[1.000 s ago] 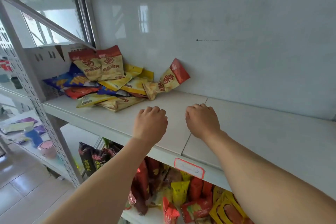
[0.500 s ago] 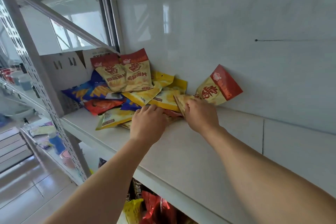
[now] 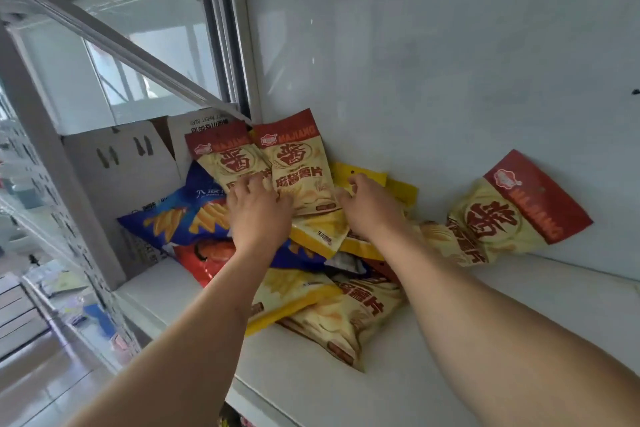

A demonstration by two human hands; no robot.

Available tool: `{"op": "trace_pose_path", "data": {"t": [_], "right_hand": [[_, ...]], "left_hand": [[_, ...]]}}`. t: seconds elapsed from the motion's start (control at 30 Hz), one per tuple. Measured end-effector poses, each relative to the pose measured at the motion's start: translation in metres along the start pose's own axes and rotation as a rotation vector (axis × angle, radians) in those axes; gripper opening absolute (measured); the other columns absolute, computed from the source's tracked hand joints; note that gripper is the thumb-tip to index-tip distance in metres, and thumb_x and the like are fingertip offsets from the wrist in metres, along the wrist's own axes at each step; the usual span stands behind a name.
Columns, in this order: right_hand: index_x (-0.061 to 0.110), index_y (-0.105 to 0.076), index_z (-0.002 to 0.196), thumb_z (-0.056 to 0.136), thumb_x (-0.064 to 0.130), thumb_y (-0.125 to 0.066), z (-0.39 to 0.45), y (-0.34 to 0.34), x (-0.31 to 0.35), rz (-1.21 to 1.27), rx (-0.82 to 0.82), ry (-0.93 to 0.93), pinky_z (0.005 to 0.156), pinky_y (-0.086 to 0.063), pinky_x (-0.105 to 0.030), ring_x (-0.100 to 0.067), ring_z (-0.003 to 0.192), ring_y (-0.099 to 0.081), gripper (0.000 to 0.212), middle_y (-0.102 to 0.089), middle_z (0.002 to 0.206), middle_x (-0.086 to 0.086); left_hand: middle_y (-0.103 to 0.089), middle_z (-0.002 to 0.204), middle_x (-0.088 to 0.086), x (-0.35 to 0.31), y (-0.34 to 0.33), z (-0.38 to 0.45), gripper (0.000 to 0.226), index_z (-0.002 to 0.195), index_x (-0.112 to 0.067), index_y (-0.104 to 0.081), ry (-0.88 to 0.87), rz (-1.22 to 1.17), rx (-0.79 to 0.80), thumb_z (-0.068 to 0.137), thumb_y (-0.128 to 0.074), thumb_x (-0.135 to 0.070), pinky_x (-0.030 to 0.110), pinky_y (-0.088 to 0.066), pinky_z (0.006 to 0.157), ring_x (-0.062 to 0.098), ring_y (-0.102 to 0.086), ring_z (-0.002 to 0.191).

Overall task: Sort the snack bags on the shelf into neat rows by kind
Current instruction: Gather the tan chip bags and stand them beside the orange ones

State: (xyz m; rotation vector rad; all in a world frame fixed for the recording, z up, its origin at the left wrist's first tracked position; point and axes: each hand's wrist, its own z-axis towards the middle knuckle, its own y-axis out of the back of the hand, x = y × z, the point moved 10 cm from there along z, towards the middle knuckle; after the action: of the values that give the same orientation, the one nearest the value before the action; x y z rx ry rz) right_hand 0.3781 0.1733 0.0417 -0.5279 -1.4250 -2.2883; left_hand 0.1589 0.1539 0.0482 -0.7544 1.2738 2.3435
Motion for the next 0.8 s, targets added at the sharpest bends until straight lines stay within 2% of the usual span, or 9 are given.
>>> {"op": "trace_pose_path", "data": {"t": [0.13, 0.23, 0.33, 0.4, 0.47, 0.53, 0.6, 0.73, 0.8], "right_hand": [[0.014, -0.052, 0.131, 0.097, 0.059, -0.039, 0.023, -0.02, 0.028, -0.225, -0.109, -0.036, 0.096, -0.043, -0.045, -0.032, 0.121, -0.052, 0.058, -0.057, 0.131, -0.01], [0.016, -0.051, 0.132, 0.092, 0.067, -0.039, 0.036, -0.041, 0.034, -0.228, -0.074, -0.135, 0.098, -0.04, -0.047, -0.032, 0.121, -0.053, 0.065, -0.059, 0.131, -0.008], [0.02, -0.053, 0.121, 0.084, 0.072, -0.047, 0.042, -0.055, 0.028, -0.095, -0.049, -0.264, 0.092, -0.042, -0.045, -0.031, 0.113, -0.059, 0.064, -0.066, 0.12, -0.004], [0.023, -0.051, 0.109, 0.08, 0.071, -0.055, 0.045, -0.054, 0.025, -0.054, -0.07, -0.306, 0.093, -0.044, -0.045, -0.03, 0.11, -0.061, 0.055, -0.067, 0.113, -0.001], [0.028, -0.044, 0.093, 0.079, 0.065, -0.064, 0.047, -0.053, 0.021, 0.049, -0.073, -0.345, 0.093, -0.047, -0.046, -0.026, 0.105, -0.063, 0.044, -0.065, 0.098, 0.005], [0.031, -0.046, 0.083, 0.079, 0.055, -0.072, 0.049, -0.05, 0.016, 0.212, -0.095, -0.37, 0.088, -0.051, -0.041, -0.022, 0.098, -0.065, 0.035, -0.058, 0.084, 0.013], [0.029, -0.058, 0.086, 0.08, 0.044, -0.077, 0.05, -0.047, 0.013, 0.369, -0.101, -0.363, 0.083, -0.054, -0.035, -0.017, 0.094, -0.067, 0.025, -0.065, 0.088, 0.011], [0.028, -0.067, 0.082, 0.084, 0.03, -0.077, 0.046, -0.036, 0.011, 0.589, -0.118, -0.337, 0.075, -0.057, -0.028, -0.009, 0.084, -0.069, 0.011, -0.075, 0.099, 0.002], [0.023, -0.067, 0.091, 0.086, 0.03, -0.075, 0.042, -0.024, 0.007, 0.646, -0.159, -0.342, 0.069, -0.054, -0.024, -0.009, 0.084, -0.069, 0.011, -0.074, 0.099, 0.002]], "left_hand": [[-0.009, 0.164, 0.015, 0.042, -0.002, 0.048, 0.084, 0.155, -0.003, -0.018, 0.209, -0.272, 0.024, 0.091, -0.06, -0.038, 0.047, -0.013, 0.123, 0.036, -0.009, 0.15], [-0.014, 0.161, 0.02, 0.069, -0.016, 0.068, 0.091, 0.154, 0.002, -0.01, 0.357, -0.507, 0.048, 0.089, -0.065, -0.031, 0.047, -0.02, 0.12, 0.038, -0.019, 0.147], [-0.046, 0.144, 0.022, 0.088, -0.033, 0.079, 0.082, 0.148, -0.003, -0.03, 0.475, -0.685, 0.091, 0.082, -0.074, -0.023, 0.046, -0.045, 0.098, 0.041, -0.049, 0.129], [-0.059, 0.125, 0.012, 0.091, -0.048, 0.087, 0.061, 0.131, -0.009, -0.042, 0.517, -0.787, 0.191, 0.082, -0.075, -0.024, 0.048, -0.047, 0.101, 0.037, -0.056, 0.12], [-0.06, 0.105, -0.005, 0.088, -0.06, 0.092, 0.034, 0.111, -0.022, -0.042, 0.534, -0.917, 0.261, 0.09, -0.069, -0.021, 0.045, -0.043, 0.109, 0.024, -0.054, 0.113], [-0.061, 0.112, -0.002, 0.086, -0.062, 0.094, 0.043, 0.123, -0.02, -0.047, 0.547, -0.977, 0.275, 0.088, -0.072, -0.02, 0.038, -0.047, 0.1, 0.023, -0.054, 0.106], [-0.06, 0.121, 0.007, 0.086, -0.063, 0.093, 0.061, 0.133, -0.01, -0.044, 0.572, -0.974, 0.281, 0.083, -0.076, -0.021, 0.038, -0.052, 0.092, 0.026, -0.058, 0.104], [-0.071, 0.107, 0.008, 0.079, -0.072, 0.086, 0.037, 0.118, -0.014, -0.063, 0.581, -1.067, 0.383, 0.083, -0.074, -0.019, 0.046, -0.059, 0.084, 0.03, -0.069, 0.094], [-0.074, 0.106, 0.006, 0.074, -0.071, 0.084, 0.023, 0.108, -0.02, -0.067, 0.548, -1.098, 0.411, 0.085, -0.072, -0.021, 0.049, -0.059, 0.086, 0.031, -0.071, 0.095]]}}
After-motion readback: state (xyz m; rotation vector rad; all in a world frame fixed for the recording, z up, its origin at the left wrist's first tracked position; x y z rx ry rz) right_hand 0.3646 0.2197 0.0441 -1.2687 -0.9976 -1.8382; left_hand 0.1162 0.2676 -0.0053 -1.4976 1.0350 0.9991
